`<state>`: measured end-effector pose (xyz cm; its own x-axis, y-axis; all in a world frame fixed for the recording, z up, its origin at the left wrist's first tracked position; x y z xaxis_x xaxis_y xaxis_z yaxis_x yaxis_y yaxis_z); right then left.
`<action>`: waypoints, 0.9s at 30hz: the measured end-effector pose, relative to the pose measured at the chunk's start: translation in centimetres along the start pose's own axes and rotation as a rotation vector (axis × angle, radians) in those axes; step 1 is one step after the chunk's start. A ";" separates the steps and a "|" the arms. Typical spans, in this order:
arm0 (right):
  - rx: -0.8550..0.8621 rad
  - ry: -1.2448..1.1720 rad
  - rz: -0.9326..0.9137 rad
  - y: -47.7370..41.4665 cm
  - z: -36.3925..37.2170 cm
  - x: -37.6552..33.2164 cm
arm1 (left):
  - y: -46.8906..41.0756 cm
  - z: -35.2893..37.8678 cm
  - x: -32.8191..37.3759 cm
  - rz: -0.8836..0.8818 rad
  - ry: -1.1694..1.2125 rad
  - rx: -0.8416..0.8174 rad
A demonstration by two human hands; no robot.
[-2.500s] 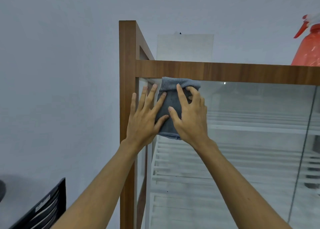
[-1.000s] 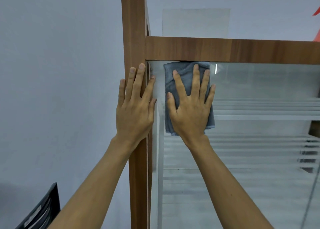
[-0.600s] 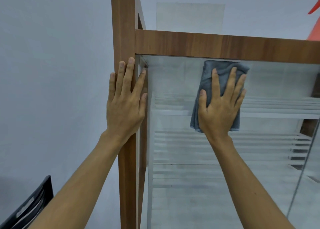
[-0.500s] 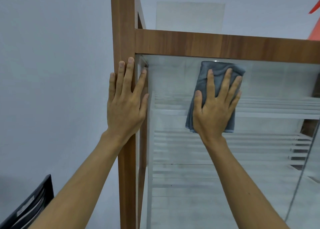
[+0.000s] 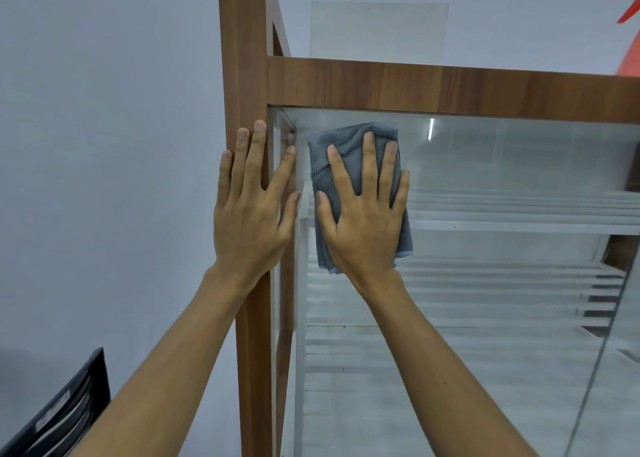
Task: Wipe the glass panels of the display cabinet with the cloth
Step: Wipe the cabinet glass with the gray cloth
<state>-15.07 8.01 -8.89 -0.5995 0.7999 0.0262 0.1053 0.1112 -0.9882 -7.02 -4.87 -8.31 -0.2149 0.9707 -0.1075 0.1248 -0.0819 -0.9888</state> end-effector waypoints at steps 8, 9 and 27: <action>0.051 -0.005 0.198 -0.9 -2.6 10.3 | -0.1 -0.1 0.0 -0.014 0.004 0.001; 0.060 -0.001 0.228 -0.6 -2.9 11.8 | -0.1 -0.1 0.0 -0.014 0.007 0.001; -0.035 -0.044 -0.018 1.9 0.4 -0.6 | 0.4 0.1 0.3 -0.011 0.004 -0.010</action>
<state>-14.85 7.47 -10.89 -0.6354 0.7713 0.0367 0.1217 0.1470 -0.9816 -7.10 -4.65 -8.79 -0.2126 0.9723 -0.0967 0.1319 -0.0695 -0.9888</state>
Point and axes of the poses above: each hand's wrist, its own y-axis away from the middle knuckle, its own z-axis out of the palm, x = y × z, the point moved 6 cm from there along -y, towards the middle knuckle
